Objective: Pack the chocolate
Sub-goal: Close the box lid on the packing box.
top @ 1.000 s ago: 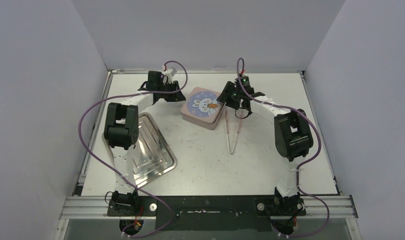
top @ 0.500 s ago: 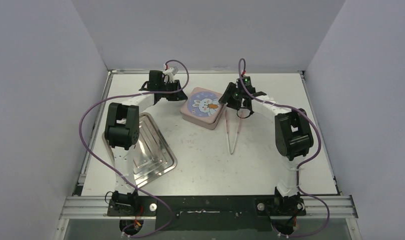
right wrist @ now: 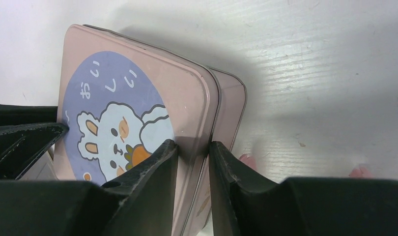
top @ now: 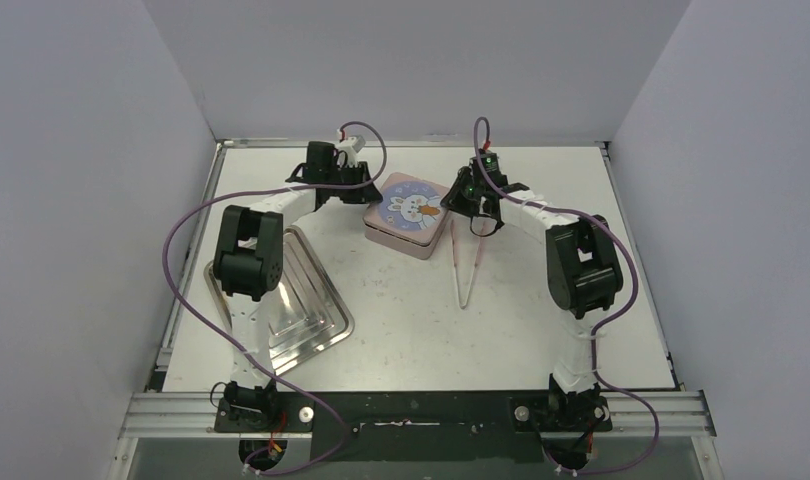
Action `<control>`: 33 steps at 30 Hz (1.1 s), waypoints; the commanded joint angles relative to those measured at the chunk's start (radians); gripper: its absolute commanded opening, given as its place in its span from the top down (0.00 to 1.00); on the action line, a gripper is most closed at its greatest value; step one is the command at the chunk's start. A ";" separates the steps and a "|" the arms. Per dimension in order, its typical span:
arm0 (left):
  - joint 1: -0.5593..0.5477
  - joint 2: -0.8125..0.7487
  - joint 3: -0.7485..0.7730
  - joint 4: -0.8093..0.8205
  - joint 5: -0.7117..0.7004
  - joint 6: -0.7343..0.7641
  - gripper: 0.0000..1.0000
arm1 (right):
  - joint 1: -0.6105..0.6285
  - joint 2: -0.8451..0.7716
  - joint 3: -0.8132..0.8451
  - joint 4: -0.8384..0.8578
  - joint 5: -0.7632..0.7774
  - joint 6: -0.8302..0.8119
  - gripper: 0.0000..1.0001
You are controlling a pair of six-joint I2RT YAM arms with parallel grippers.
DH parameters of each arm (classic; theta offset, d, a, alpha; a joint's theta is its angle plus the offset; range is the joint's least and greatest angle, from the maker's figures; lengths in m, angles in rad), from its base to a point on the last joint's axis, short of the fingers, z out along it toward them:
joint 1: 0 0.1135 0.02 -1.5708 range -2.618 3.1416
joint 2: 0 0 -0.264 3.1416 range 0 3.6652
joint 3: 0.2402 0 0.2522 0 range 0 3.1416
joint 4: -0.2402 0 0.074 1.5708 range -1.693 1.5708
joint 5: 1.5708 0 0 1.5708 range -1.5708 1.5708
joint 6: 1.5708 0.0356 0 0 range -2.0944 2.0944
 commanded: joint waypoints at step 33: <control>-0.027 -0.145 -0.207 -0.233 -0.273 0.073 0.68 | 0.066 -0.007 -0.037 0.005 -0.019 -0.186 0.67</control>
